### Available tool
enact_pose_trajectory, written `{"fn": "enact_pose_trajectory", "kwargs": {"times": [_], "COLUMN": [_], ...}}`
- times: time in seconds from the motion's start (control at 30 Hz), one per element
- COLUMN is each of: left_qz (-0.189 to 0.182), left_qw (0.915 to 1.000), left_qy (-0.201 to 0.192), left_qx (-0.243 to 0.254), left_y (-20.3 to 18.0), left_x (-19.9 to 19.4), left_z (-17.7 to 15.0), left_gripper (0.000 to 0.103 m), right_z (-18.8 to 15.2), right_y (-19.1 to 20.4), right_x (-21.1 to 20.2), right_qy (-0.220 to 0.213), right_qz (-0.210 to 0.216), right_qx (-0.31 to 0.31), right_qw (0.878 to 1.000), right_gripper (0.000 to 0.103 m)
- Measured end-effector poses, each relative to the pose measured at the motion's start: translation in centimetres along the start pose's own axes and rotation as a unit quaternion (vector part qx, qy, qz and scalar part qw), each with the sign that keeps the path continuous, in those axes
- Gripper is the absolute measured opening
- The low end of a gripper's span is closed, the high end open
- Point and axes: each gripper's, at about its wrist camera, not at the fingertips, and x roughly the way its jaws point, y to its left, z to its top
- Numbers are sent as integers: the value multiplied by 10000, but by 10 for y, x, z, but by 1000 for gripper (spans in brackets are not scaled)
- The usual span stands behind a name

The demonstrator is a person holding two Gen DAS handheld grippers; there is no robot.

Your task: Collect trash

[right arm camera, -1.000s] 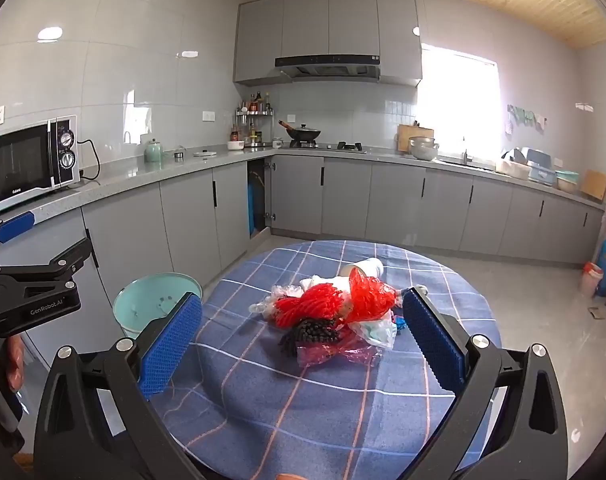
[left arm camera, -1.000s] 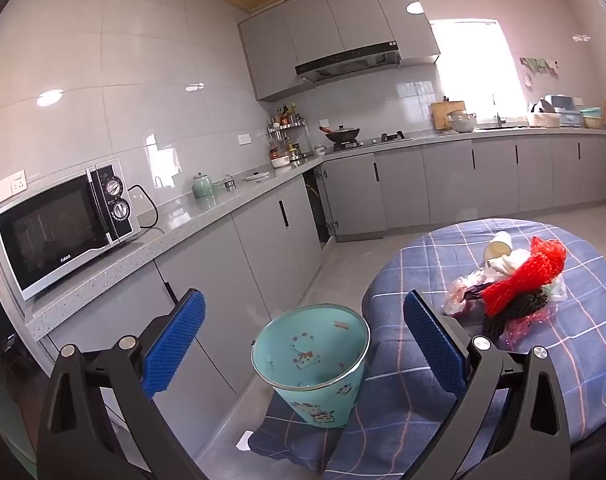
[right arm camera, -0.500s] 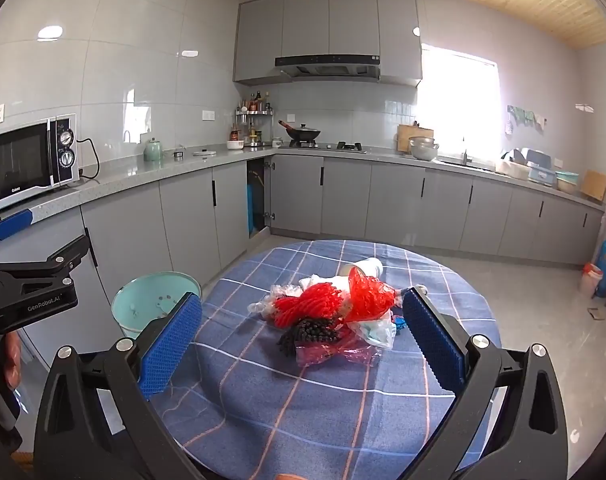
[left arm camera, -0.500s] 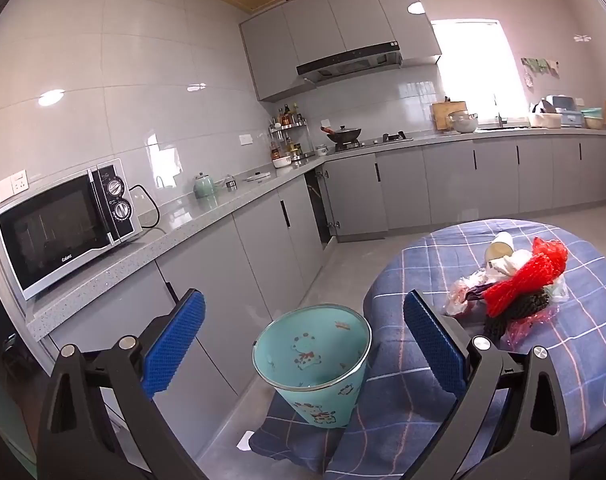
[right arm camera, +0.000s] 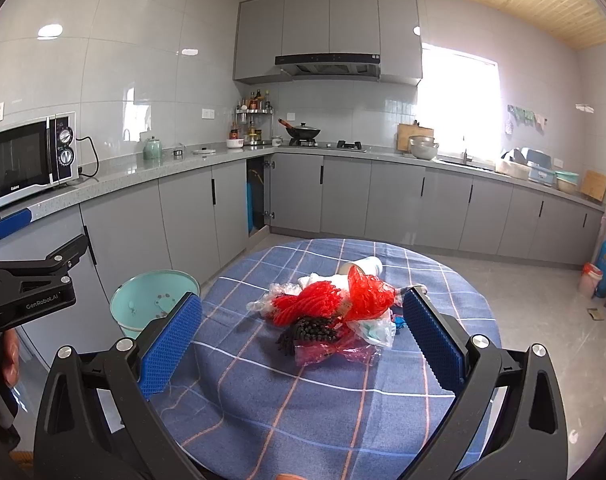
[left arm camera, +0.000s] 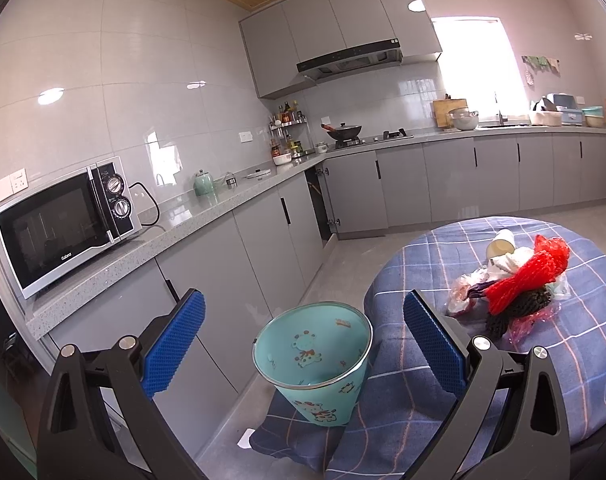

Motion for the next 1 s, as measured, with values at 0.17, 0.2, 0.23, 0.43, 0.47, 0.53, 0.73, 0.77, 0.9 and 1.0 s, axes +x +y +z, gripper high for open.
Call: {"fn": "enact_pose_trajectory", "kwargs": {"times": [0.17,0.2,0.23,0.43,0.47,0.53,0.73,0.77,0.9,1.0], "left_qz": [-4,-5,-8,-8,-5,7,30,29,33,41], "left_qw": [10000,10000,10000,10000,10000,10000,10000,10000,10000,10000], "left_qy": [7,14,24,44,45,42,31,31,29,30], "left_qx": [-4,0,-3,4,-1,-12,-20,-19,-23,-32], "left_y": [1,1,1,3,3,4,4,4,4,4], "left_x": [0,1,1,3,3,3,3,3,3,4], "left_z": [0,0,0,0,0,0,0,0,0,0], "left_gripper": [98,98,98,98,98,98,98,98,98,98], "right_z": [3,3,3,1,1,0,1,1,1,2], "right_y": [1,0,0,0,0,0,1,1,2,4], "right_x": [-1,-1,0,0,0,0,0,0,-1,-3], "right_qy": [8,10,10,21,24,21,15,17,7,0], "right_qz": [-1,4,5,6,9,9,8,4,12,18], "right_qx": [-2,2,4,-7,-7,-12,-15,-19,-29,-40], "right_qw": [10000,10000,10000,10000,10000,10000,10000,10000,10000,10000], "right_gripper": [99,99,99,99,99,99,99,99,99,99]}}
